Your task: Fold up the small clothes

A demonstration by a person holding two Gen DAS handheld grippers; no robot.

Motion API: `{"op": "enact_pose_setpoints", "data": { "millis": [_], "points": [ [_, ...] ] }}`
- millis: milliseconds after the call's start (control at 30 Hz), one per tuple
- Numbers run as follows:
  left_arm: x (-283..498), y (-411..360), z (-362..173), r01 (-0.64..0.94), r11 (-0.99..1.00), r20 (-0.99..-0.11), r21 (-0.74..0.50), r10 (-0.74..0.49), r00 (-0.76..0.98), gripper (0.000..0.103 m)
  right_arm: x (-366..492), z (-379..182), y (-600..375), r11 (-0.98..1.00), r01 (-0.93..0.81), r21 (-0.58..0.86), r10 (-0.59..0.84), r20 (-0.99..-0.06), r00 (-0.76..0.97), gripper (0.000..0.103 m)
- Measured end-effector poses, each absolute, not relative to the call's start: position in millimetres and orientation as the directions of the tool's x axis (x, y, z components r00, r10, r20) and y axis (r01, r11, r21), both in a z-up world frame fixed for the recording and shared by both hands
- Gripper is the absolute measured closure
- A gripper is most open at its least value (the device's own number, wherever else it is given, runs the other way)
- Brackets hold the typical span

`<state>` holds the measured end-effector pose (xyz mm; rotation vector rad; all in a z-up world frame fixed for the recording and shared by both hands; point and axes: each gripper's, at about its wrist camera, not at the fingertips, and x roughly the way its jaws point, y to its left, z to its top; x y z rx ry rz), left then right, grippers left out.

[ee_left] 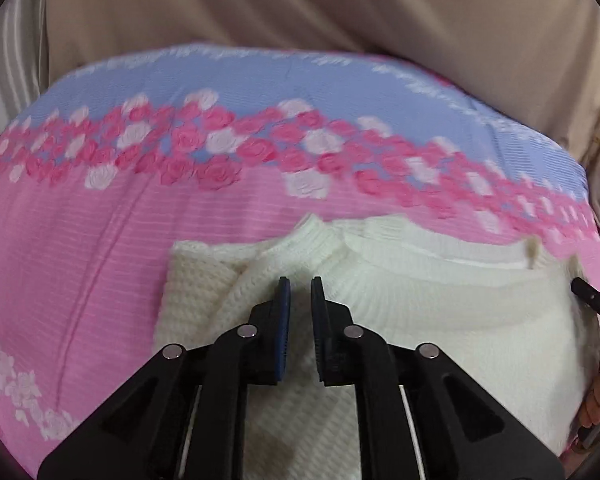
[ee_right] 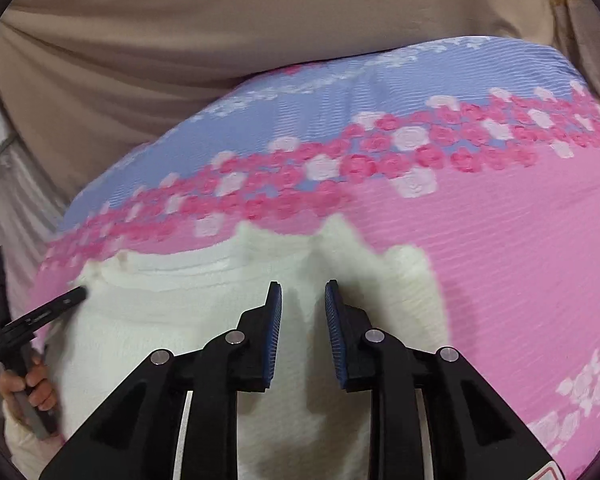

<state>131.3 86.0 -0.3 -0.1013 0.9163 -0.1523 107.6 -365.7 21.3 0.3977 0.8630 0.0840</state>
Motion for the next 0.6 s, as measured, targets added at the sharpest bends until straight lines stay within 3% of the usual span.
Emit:
{"op": "enact_pose_setpoints", "data": {
  "millis": [33,133,233,300,367,400,500,600],
  "points": [
    [133,90,-1,0.092,0.982,-0.762,-0.167,-0.188,0.620,0.093,111,12,-386,0.874,0.117,0.472,0.290,-0.699,0.653,0.103],
    [135,87,-1,0.090,0.987,-0.754,-0.132,-0.159,0.637,0.093,109,5,-410,0.780,0.161,0.604,0.356,-0.641,0.680,0.103],
    [137,85,1,0.077,0.989,-0.745,-0.129,-0.148,0.651,0.092,96,23,-388,0.843,0.164,0.512,0.264,-0.661,0.703,0.103],
    [134,97,6,0.077,0.976,-0.741,-0.203,-0.205,0.639,0.093,79,43,-364,0.882,0.120,0.456,0.233,-0.644,0.729,0.086],
    [118,113,16,0.088,0.951,-0.726,-0.297,-0.284,0.626,0.093,57,61,-332,0.902,0.025,0.432,0.274,-0.615,0.739,0.084],
    [104,120,23,0.095,0.946,-0.712,-0.311,-0.298,0.635,0.087,49,65,-319,0.905,-0.011,0.425,0.294,-0.606,0.739,0.084],
    [64,136,38,0.092,0.958,-0.683,-0.272,-0.259,0.683,0.058,28,68,-270,0.907,-0.126,0.402,0.367,-0.606,0.706,0.078],
    [25,155,39,0.071,0.966,-0.692,-0.247,-0.228,0.685,0.056,14,58,-221,0.901,-0.215,0.378,0.419,-0.626,0.657,0.078]
  ]
}}
